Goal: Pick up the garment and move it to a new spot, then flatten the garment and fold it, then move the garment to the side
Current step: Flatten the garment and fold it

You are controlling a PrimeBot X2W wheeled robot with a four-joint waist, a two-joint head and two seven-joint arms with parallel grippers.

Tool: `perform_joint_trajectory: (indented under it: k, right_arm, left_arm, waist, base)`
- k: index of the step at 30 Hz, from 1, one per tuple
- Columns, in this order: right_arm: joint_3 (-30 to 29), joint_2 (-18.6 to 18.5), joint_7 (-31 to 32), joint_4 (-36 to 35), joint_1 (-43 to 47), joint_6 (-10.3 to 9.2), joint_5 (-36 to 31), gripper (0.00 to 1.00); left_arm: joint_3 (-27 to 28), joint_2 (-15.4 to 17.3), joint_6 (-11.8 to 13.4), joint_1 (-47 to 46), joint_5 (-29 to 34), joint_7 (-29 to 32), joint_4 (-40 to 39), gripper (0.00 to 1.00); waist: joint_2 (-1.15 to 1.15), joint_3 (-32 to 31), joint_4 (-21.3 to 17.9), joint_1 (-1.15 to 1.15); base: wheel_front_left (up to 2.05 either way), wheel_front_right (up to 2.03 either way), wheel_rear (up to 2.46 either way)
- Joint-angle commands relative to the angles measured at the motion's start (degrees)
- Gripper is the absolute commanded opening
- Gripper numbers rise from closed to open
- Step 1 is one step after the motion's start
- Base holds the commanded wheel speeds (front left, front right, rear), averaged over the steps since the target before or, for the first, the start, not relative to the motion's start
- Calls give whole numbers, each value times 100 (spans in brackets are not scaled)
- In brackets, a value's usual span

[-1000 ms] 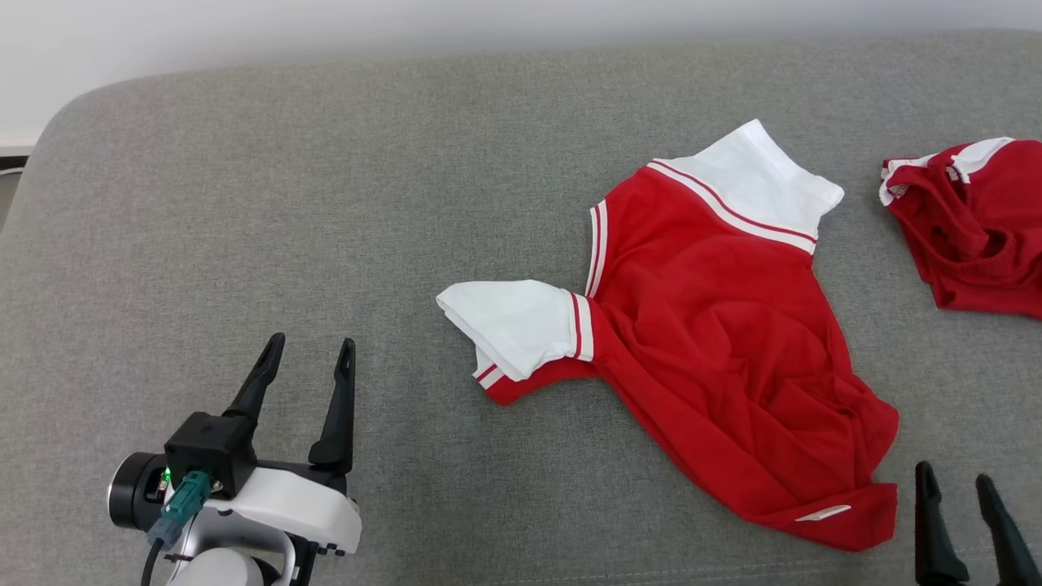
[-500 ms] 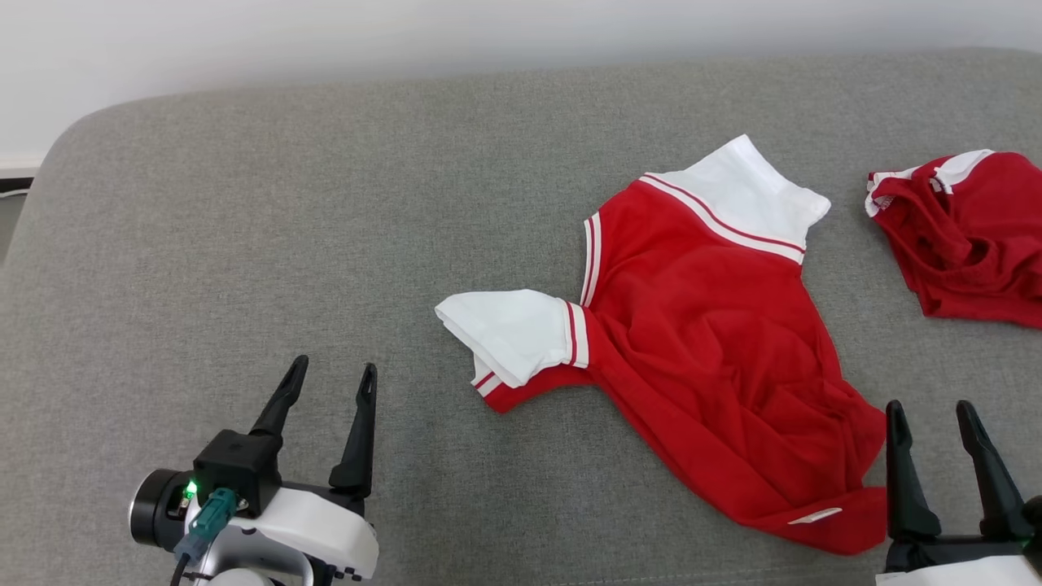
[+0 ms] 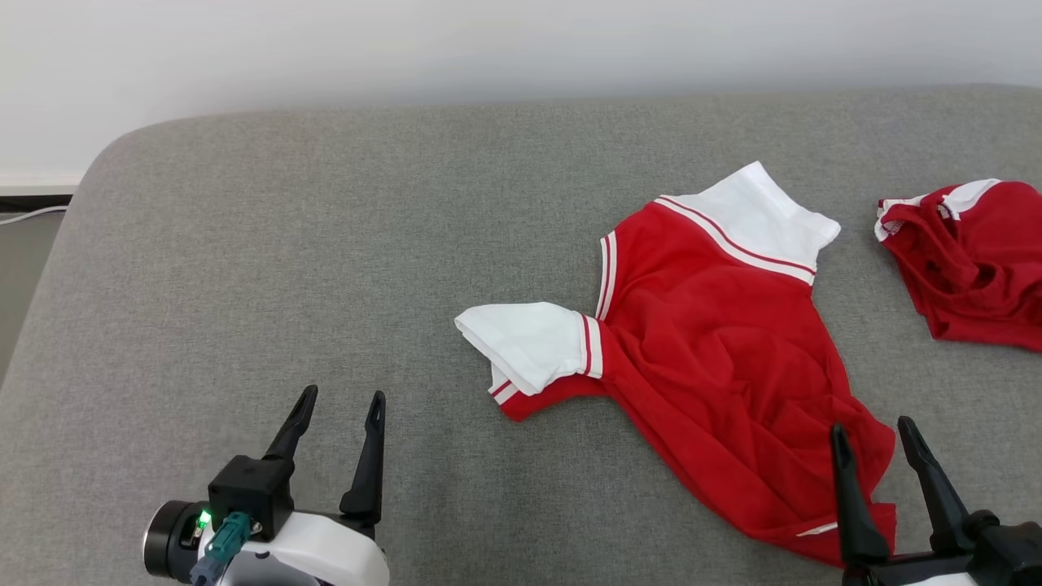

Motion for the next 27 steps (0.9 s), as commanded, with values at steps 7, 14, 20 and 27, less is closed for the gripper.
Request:
perform_joint_trajectory:
  k: [7, 14, 20, 27]
  right_arm:
    - [163, -62, -67, -100, -1, -1, 80, 100]
    - [207, -62, -67, -66, -71, -1, 140, 100]
    - [205, -61, -67, -2, -88, -1, 219, 100]
    - [169, -61, -67, 134, -98, -1, 296, 100]
  left_arm:
    - [233, 117, 64, -11, -75, -23, -135, 100]
    - [224, 144, 24, -85, -83, -17, -142, 100]
    - [238, 158, -169, -224, -212, -6, -120, 100]
    - [254, 148, -480, -565, -391, 68, 54, 100]
  waist:
    - [0, -61, 69, 0]
    - [0, -25, 33, 0]
    - [0, 105, -66, 0]
    - [0, 459, -320, 0]
  base:
    - [0, 0, 0]
    - [0, 0, 0]
    - [0, 0, 0]
    - [0, 0, 0]
